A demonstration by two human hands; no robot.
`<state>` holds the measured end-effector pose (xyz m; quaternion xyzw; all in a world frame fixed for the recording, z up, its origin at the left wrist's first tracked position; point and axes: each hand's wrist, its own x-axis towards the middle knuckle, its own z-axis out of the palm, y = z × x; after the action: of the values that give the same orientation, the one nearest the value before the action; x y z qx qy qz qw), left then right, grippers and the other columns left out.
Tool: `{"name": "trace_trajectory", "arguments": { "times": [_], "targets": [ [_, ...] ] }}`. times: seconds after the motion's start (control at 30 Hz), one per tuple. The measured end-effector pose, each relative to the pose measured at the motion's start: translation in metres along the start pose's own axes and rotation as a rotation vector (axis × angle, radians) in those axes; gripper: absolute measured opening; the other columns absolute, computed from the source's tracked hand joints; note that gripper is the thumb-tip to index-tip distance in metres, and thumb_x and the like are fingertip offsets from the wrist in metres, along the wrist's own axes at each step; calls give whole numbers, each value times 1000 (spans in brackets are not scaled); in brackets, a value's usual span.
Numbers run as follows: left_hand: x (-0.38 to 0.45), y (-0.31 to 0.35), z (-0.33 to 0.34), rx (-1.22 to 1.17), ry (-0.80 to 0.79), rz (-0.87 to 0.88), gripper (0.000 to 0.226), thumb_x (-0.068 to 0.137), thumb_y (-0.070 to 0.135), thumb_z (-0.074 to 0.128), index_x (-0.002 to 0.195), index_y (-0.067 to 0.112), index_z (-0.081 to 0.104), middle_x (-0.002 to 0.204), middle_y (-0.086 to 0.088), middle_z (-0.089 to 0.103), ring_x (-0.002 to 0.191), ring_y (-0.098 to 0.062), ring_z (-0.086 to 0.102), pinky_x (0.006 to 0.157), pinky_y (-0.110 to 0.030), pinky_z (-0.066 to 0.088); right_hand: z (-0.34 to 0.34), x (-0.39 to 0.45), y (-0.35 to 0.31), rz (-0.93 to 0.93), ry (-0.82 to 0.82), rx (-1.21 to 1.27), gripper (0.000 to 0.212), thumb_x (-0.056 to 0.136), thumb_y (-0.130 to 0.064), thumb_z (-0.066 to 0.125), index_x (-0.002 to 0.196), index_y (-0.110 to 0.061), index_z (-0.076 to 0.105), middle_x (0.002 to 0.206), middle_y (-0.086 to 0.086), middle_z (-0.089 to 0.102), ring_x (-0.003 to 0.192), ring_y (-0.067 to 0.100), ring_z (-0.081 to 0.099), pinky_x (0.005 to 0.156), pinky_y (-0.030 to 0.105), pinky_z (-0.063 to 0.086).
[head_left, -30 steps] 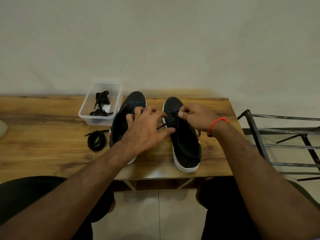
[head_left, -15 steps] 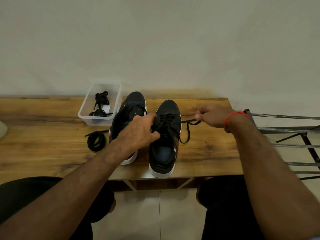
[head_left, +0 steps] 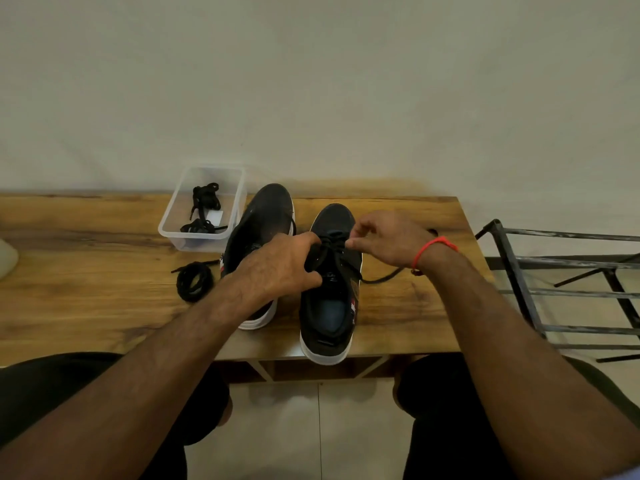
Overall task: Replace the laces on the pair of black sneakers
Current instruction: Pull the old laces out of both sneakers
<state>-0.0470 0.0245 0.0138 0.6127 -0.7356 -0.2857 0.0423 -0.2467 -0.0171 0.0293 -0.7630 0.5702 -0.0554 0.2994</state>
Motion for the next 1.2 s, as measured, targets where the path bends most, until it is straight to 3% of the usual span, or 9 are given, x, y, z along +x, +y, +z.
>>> {"name": "trace_trajectory", "arguments": {
  "times": [0.13,0.27,0.47,0.63,0.8,0.9,0.97,1.03,1.2],
  "targets": [
    [2,-2,-5,10,-70,10,64,90,43,72,145,26,44,88,15,52,84,-6,57,72,-21,47,17,3,-8,-34,-26,30,23,94,-41,66,103,-20,66,102,-3,65,98,14,59,78,25,46],
    [7,-5,-4,-49,18,60,65,88,58,67,142,26,51,85,14,59,77,0,57,70,-22,44,22,4,-8,40,-77,-28,30,92,-49,64,104,-23,59,100,-3,60,92,15,56,69,27,42],
    [7,0,7,-54,90,22,61,89,32,74,143,22,47,89,11,56,72,-2,57,59,-13,41,19,1,-8,112,-116,0,27,87,-41,68,100,-25,51,96,-1,60,85,17,55,64,30,43],
    [4,-2,3,-103,96,-60,63,91,19,71,144,23,37,107,-5,61,58,-15,65,44,-17,48,13,-2,-8,50,-89,-18,21,87,-18,69,92,-22,48,89,-2,57,82,19,55,66,30,47],
    [-2,-1,2,-122,29,-114,60,93,17,69,142,23,36,103,-6,60,58,-17,68,48,-22,54,2,-5,2,71,-221,74,22,91,-10,66,96,-20,47,77,-4,51,66,12,46,59,24,39],
    [-1,-2,1,-39,10,-116,53,93,27,69,138,28,40,104,-1,61,71,-15,71,64,-32,61,1,-4,7,80,-257,176,21,91,-9,66,100,-21,51,79,-2,57,68,14,50,62,28,44],
    [-2,0,3,85,69,-39,56,92,35,67,141,36,40,121,1,56,93,-16,65,81,-39,59,2,-2,8,65,-261,246,21,91,-9,67,101,-21,53,82,2,64,70,15,55,64,30,45],
    [-4,5,11,178,155,63,54,94,40,63,143,40,42,131,5,47,108,-18,59,86,-40,55,3,0,6,45,-262,271,20,91,-8,68,100,-19,53,77,0,64,63,8,55,60,24,44],
    [-6,14,31,244,362,121,31,99,43,57,128,33,60,128,10,49,102,-19,63,80,-41,58,5,-1,-1,19,-280,267,19,92,-6,66,99,-17,53,75,-1,63,62,8,56,54,18,44]
  ]
}}
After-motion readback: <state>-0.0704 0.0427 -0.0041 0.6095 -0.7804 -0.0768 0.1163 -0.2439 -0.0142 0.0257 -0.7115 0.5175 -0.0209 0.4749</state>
